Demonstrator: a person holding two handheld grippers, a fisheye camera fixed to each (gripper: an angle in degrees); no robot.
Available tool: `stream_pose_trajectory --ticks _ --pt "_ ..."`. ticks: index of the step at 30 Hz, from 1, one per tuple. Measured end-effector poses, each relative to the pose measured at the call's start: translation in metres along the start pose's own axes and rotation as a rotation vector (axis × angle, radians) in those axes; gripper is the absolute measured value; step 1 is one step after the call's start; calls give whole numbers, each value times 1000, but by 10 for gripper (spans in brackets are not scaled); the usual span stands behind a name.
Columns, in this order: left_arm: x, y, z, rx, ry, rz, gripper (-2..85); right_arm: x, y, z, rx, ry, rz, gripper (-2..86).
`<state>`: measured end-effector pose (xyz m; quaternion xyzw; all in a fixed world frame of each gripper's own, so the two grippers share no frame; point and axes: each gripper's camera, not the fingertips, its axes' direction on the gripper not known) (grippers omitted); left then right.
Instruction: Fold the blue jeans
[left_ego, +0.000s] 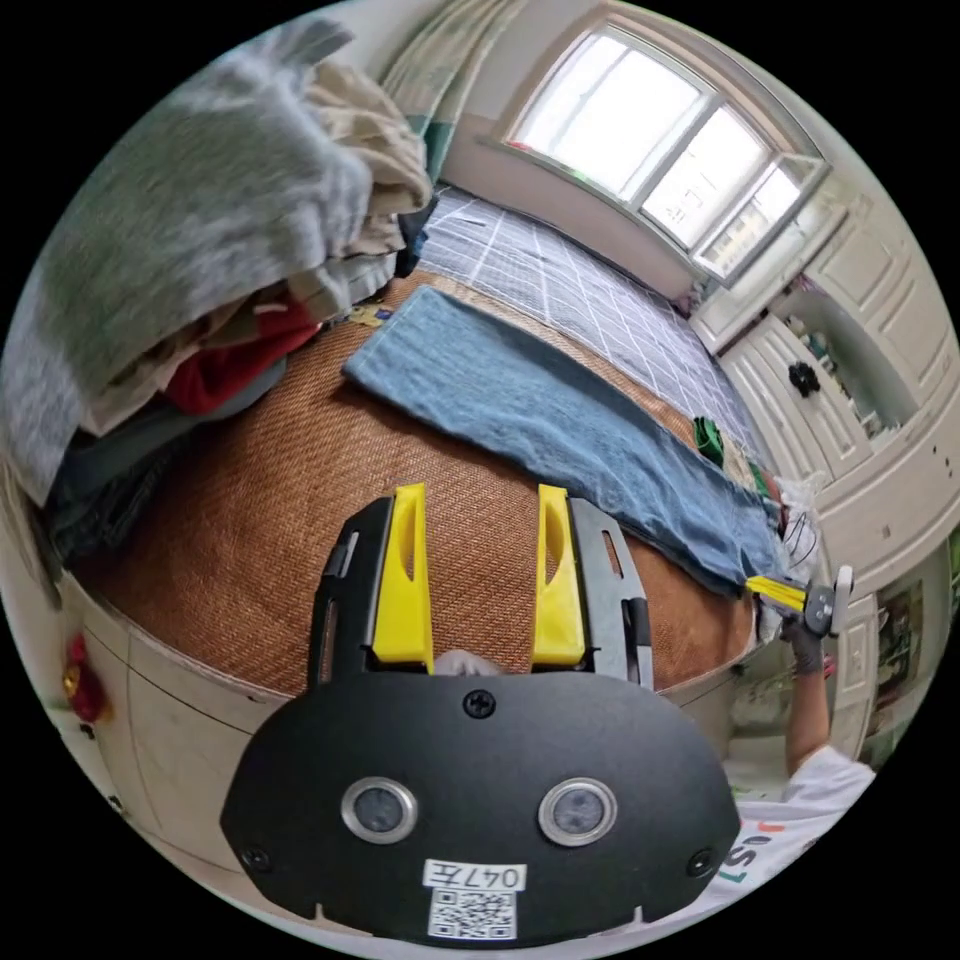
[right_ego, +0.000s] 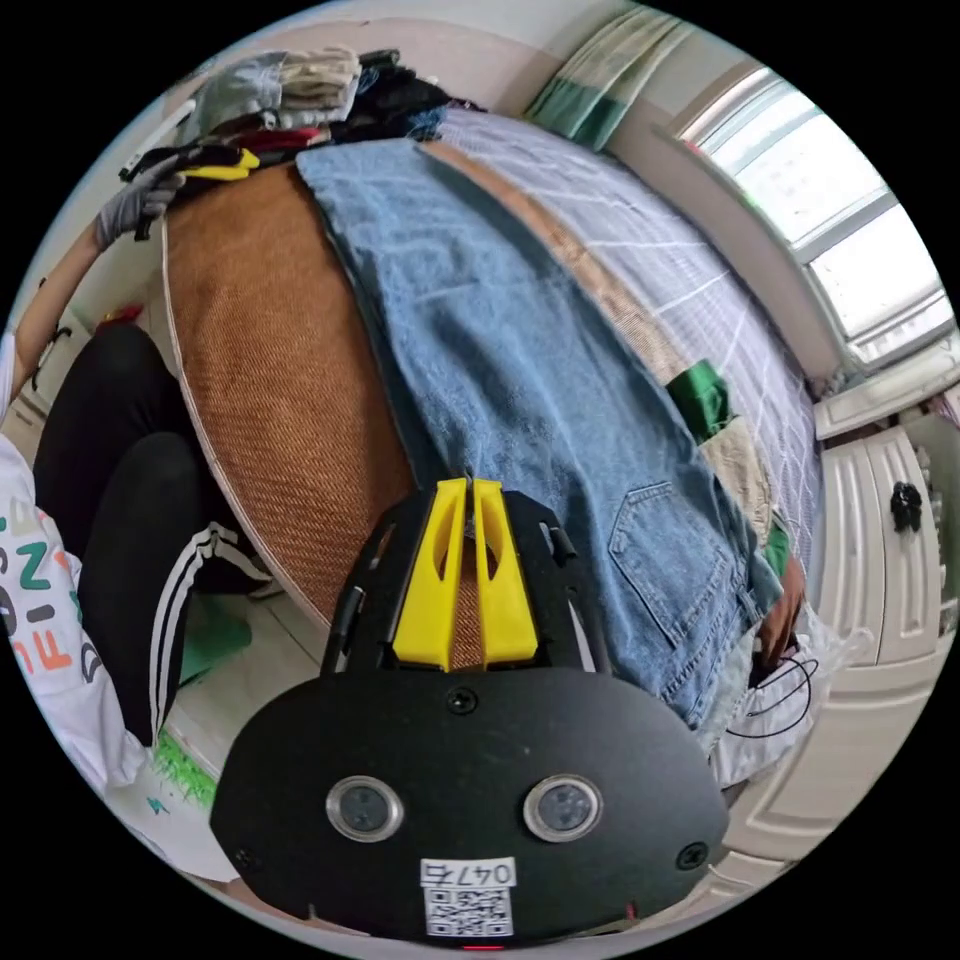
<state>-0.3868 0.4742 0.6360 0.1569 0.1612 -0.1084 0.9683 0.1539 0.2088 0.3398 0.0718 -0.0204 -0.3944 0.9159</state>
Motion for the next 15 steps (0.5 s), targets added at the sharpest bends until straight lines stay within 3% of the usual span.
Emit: stream_pose_trajectory --ticks 3,10,15 --pt "-16 5 -10 62 -31 -72 152 3 5 20 -100 -116 -28 -1" --pt "2 -22 6 134 -203 -207 155 -13 7 -8 -72 -20 -29 6" --pt "31 -36 19 143 -275 -281 153 -15 23 -27 -48 -6 -4 65"
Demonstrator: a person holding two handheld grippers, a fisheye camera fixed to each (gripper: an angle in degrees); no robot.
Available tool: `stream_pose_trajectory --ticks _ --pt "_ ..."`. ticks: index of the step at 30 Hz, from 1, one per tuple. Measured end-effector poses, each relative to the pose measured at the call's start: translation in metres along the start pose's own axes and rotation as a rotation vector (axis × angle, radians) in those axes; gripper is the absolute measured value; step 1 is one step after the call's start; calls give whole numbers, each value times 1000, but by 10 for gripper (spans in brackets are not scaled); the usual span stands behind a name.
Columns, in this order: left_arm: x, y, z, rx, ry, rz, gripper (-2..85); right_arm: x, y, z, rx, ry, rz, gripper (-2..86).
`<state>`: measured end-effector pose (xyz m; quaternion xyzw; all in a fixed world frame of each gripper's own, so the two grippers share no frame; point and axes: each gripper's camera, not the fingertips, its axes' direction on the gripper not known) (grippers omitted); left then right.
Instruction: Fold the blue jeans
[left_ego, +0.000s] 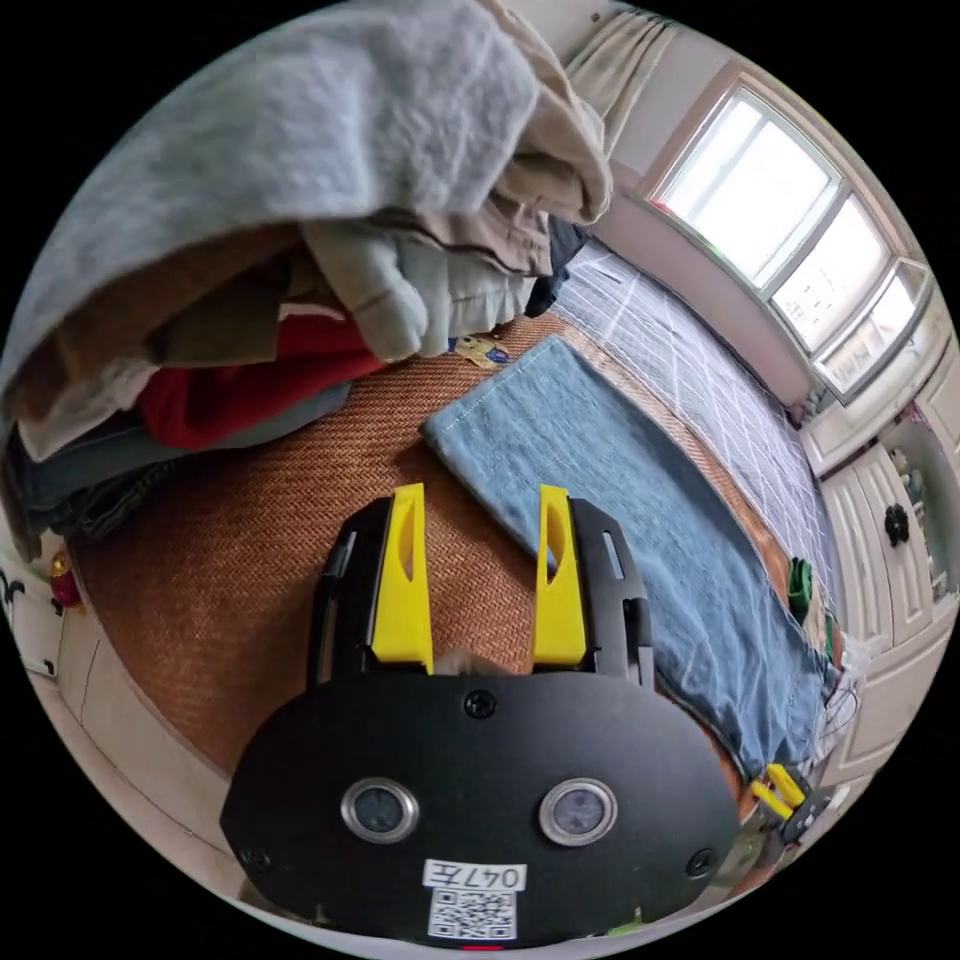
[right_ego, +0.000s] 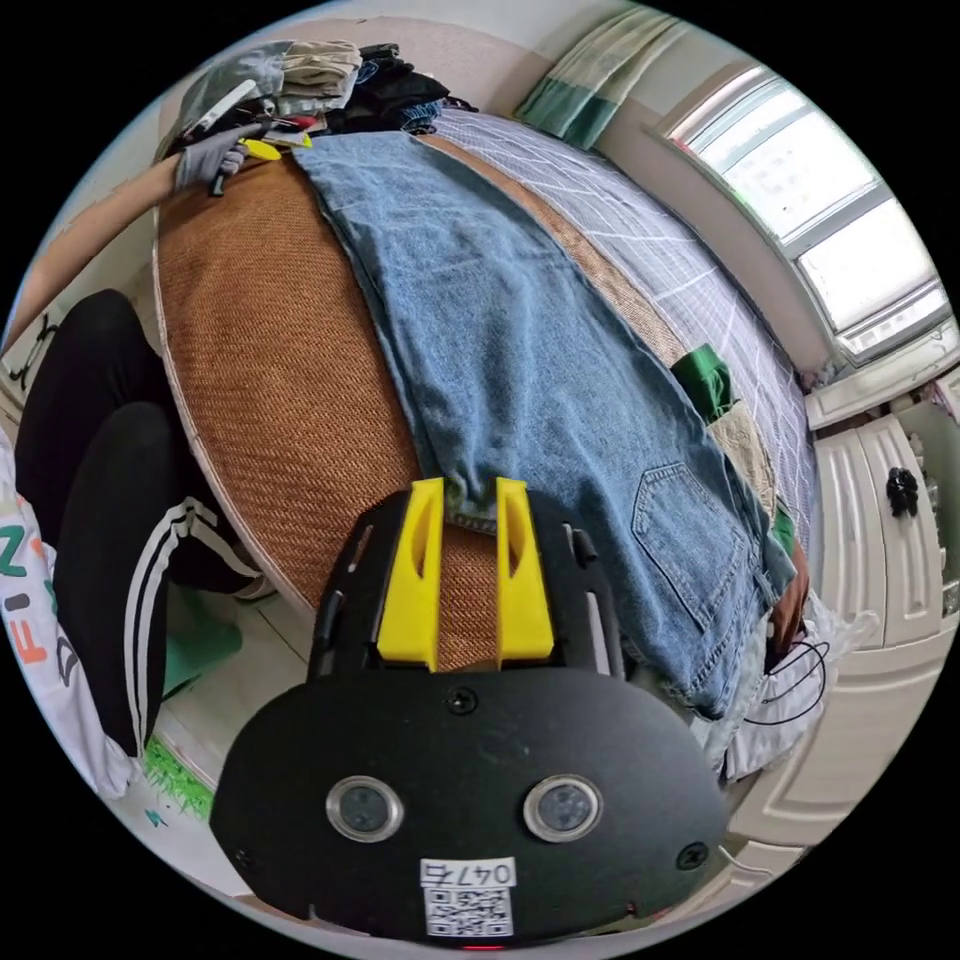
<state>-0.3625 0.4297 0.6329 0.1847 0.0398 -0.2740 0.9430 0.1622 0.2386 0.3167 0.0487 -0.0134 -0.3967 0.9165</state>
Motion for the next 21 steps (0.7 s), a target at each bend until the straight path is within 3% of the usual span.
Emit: stream_pose_trajectory --ticks 3,7,12,17,21 --pt "29 -6 -19 26 -8 -24 129 -2 13 -1 -4 -35 -2 87" --pt "78 -13 -54 30 -51 30 59 4 27 -13 2 8 25 50" --pt "149 -1 -164 158 -93 260 0 7 43 -37 11 -9 27 13" --pt "215 51 -320 375 -369 518 -7 -6 71 -92 73 -47 22 5" --pt "233 78 -365 384 -562 627 -6 -22 97 -113 98 -198 15 12"
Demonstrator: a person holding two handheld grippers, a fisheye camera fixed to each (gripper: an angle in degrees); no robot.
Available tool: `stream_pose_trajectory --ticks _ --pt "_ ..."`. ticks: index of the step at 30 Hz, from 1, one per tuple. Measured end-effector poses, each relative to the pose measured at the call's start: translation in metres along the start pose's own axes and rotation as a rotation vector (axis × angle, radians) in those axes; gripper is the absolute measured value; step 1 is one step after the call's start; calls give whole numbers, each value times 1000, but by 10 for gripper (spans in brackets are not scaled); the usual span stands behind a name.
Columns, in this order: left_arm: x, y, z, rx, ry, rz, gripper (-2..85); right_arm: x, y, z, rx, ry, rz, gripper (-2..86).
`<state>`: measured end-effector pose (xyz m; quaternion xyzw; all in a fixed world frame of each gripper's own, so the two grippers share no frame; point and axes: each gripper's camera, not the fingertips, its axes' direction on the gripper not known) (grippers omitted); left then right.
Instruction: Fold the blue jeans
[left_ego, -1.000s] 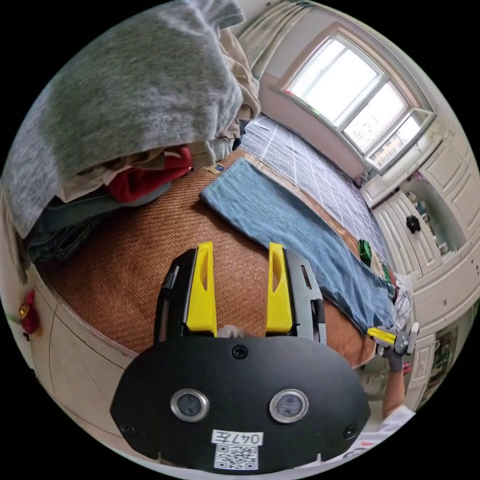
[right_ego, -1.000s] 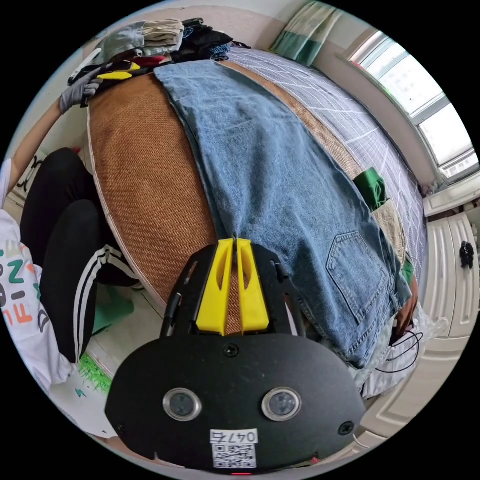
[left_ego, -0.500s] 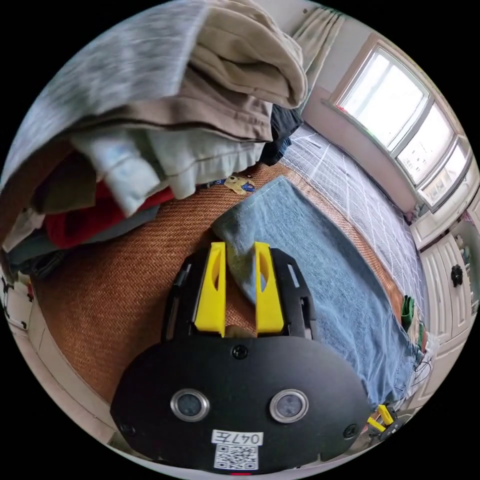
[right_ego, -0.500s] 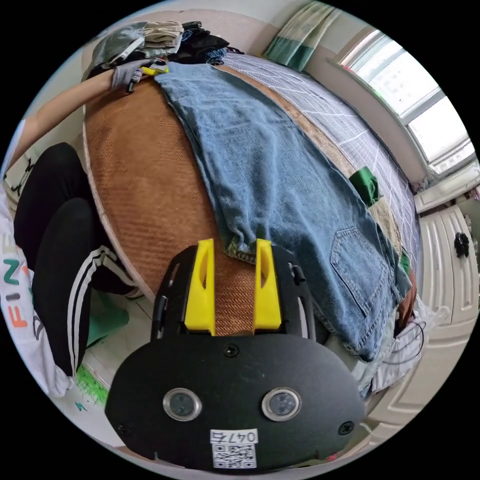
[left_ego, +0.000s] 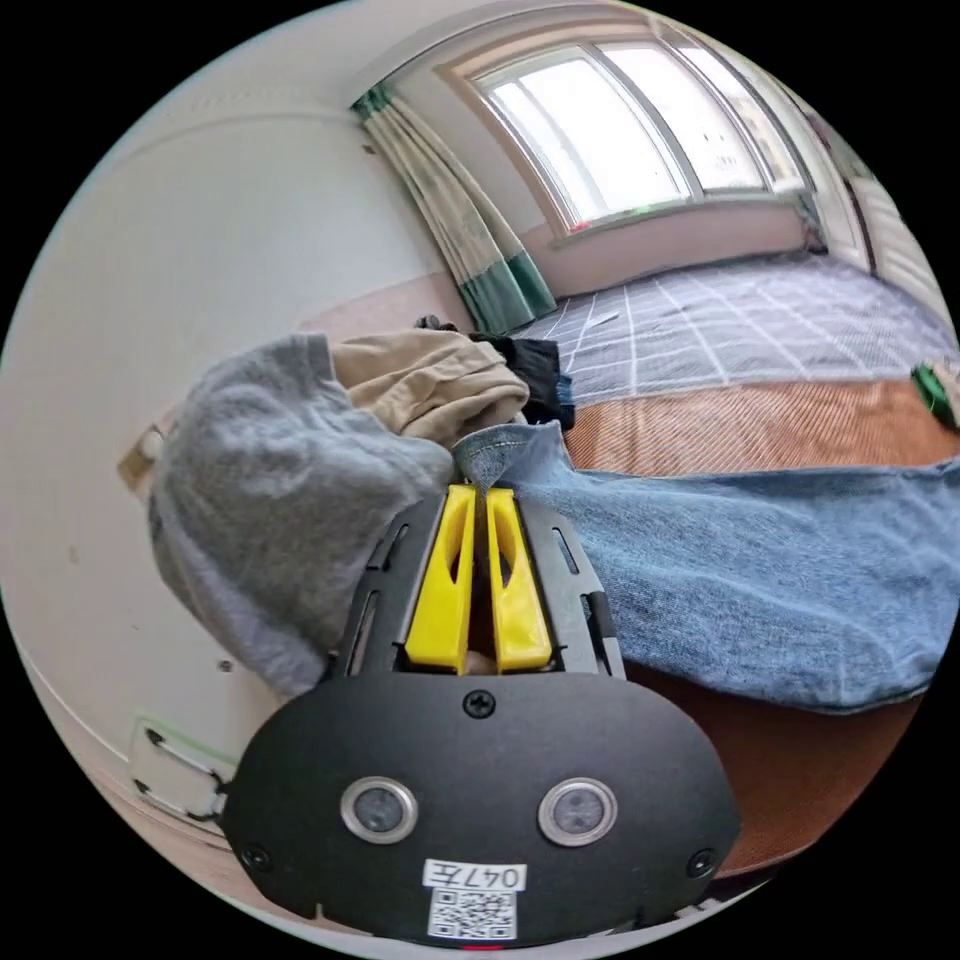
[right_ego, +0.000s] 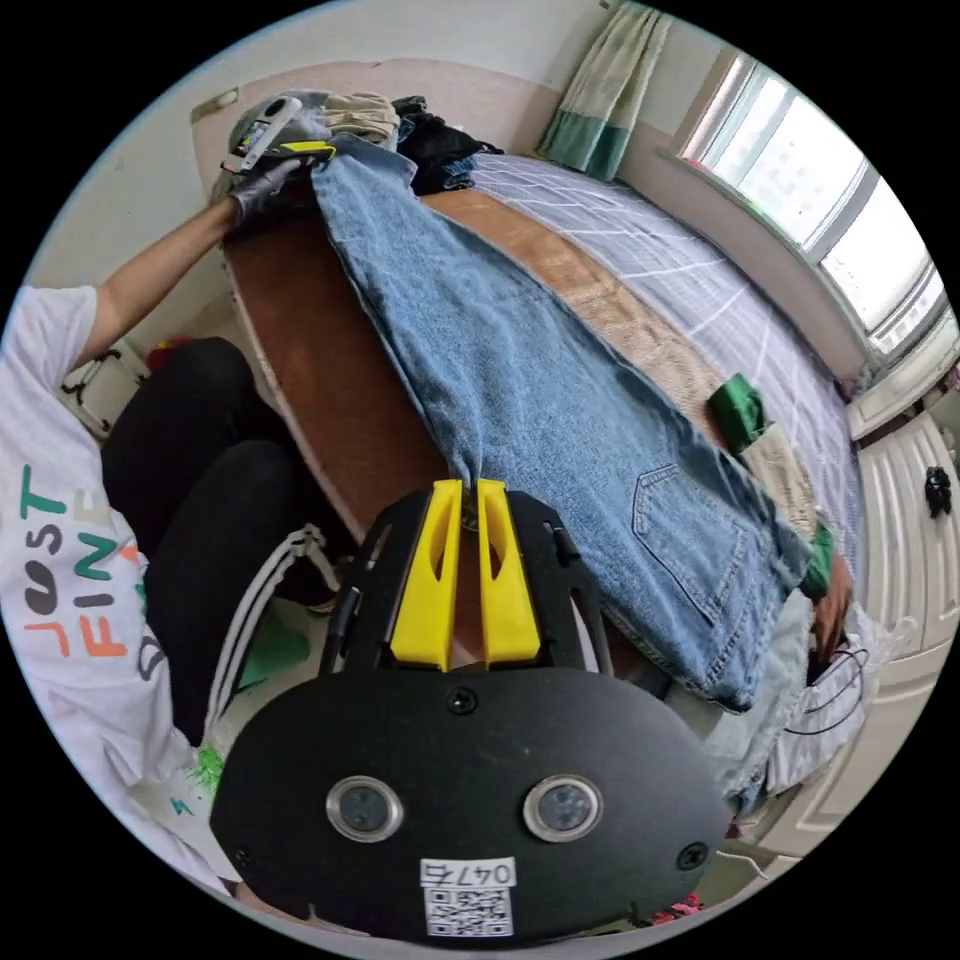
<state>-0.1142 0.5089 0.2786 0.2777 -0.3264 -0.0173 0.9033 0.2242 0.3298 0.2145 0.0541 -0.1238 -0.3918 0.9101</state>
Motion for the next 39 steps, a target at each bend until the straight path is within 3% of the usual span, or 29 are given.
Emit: stream_pose_trajectory --ticks 2,4,10,13,16,19,24,27,29,33,36,39 --pt "-11 5 -6 -45 43 -11 -1 -1 25 -2 -1 -89 35 33" --pt "-19 9 -15 -54 67 -22 11 16 56 -16 34 -9 136 63" --pt "-33 32 -96 -71 173 -8 101 140 230 -100 350 192 870 78" --pt "-52 65 -139 -50 237 -47 110 176 273 -109 310 303 1017 101" --pt "-68 105 -149 -75 311 -102 112 209 283 -91 248 210 1073 106" --pt "-77 150 -133 -138 327 -153 112 226 270 -76 183 96 1045 52" --pt "-91 220 -97 -225 398 -233 113 187 233 -165 267 277 821 15" --pt "-93 265 -72 -252 429 -287 113 201 248 -174 168 336 907 17" --pt "-91 300 -51 -261 492 -334 114 224 259 -150 -8 252 994 28" --pt "-81 345 -18 -284 566 -362 115 223 248 -194 50 388 1090 70" --pt "-80 380 3 -280 598 -409 115 202 174 -247 182 484 899 76" --pt "-76 417 23 -255 664 -497 113 181 33 -256 258 273 507 62"
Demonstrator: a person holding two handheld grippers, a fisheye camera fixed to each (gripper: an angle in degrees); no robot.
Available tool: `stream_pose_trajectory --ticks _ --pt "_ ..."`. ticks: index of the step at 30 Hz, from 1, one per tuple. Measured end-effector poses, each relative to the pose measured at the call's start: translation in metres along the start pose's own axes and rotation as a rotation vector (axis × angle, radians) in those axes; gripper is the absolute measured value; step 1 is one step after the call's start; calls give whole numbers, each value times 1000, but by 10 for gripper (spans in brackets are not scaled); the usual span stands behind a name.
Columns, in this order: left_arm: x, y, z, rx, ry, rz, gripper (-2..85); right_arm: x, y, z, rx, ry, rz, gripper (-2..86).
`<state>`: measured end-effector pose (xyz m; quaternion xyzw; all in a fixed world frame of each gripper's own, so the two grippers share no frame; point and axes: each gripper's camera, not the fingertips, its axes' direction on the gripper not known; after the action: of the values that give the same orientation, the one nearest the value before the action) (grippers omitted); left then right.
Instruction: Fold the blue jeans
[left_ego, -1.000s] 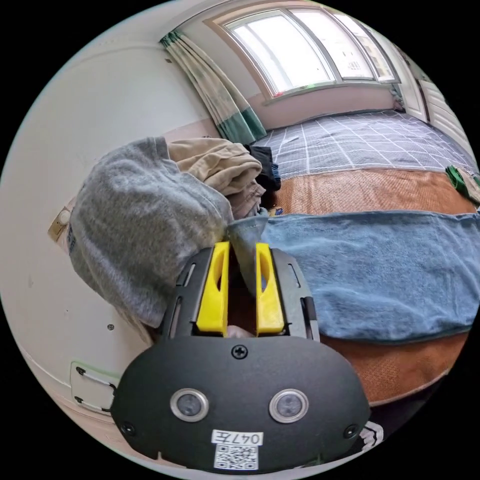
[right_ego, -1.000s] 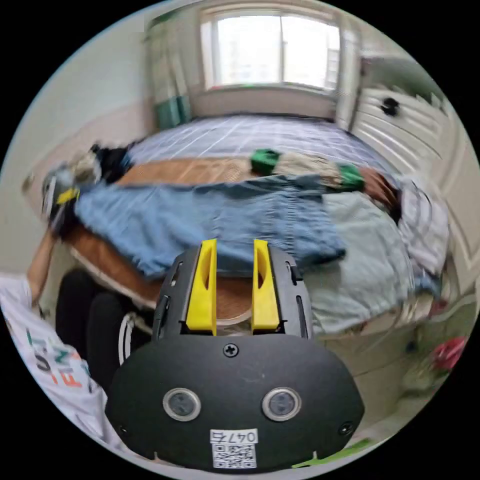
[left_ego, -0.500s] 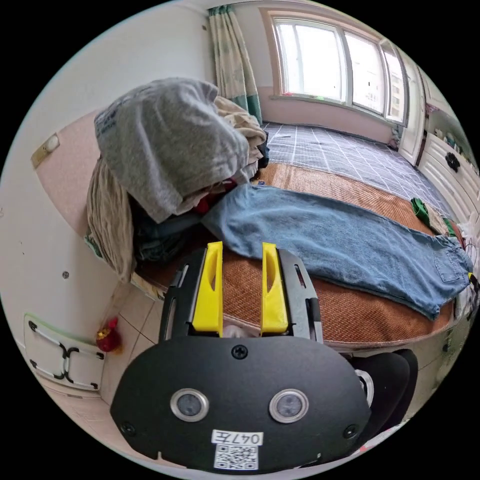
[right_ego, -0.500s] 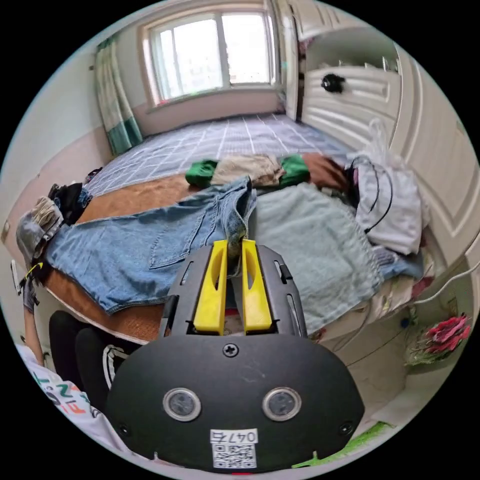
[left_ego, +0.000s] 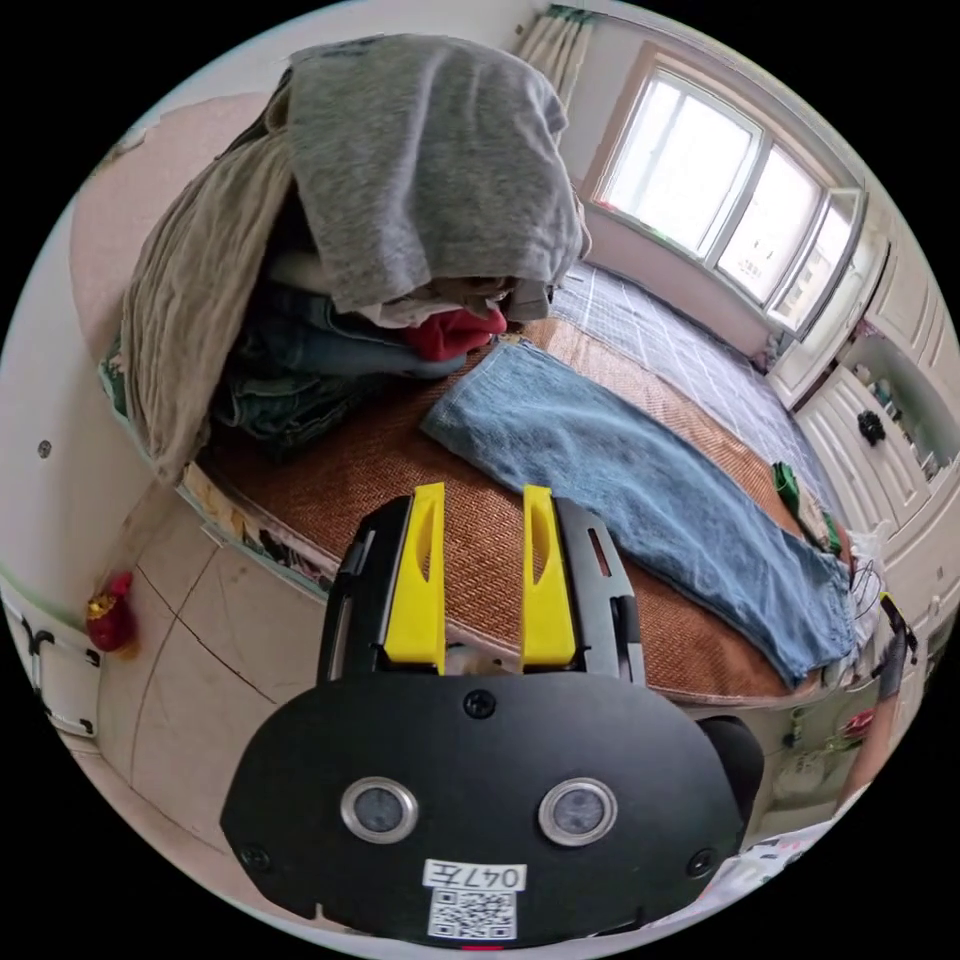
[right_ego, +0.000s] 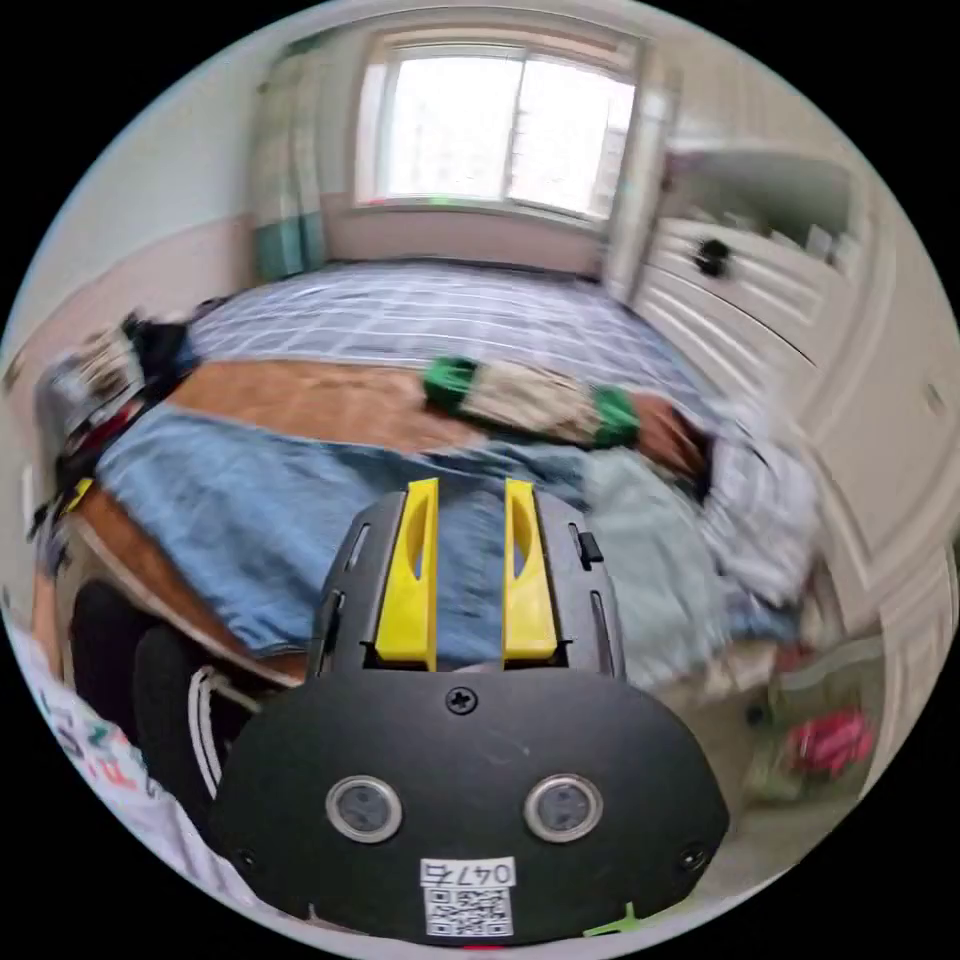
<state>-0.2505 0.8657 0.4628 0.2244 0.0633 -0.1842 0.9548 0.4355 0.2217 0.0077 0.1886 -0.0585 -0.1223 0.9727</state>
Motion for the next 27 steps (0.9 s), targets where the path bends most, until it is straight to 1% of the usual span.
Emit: stream_pose_trajectory --ticks 2,3,5,6,8,11,14,19,23,27 --pt "-11 22 20 17 42 -32 112 -92 -88 32 5 -234 -256 55" --pt "-11 28 25 21 44 -34 112 -116 -108 42 5 -285 -314 54" --pt "-7 49 40 37 31 -18 111 -210 -185 87 -30 -446 -513 52" --pt "-4 54 43 45 27 -10 111 -232 -203 99 -40 -462 -554 52" --pt "14 75 51 73 43 42 108 -312 -270 144 -81 -490 -669 52" --pt "46 93 72 54 95 131 105 -389 -342 190 -132 -475 -720 54" --pt "68 112 100 31 141 181 106 -447 -396 214 -145 -485 -739 55" --pt "65 150 134 47 188 154 104 -527 -461 220 -130 -528 -828 57" --pt "62 183 155 62 151 157 104 -581 -509 214 -90 -582 -875 55" --pt "63 216 179 50 150 159 105 -615 -540 219 -164 -565 -899 39"
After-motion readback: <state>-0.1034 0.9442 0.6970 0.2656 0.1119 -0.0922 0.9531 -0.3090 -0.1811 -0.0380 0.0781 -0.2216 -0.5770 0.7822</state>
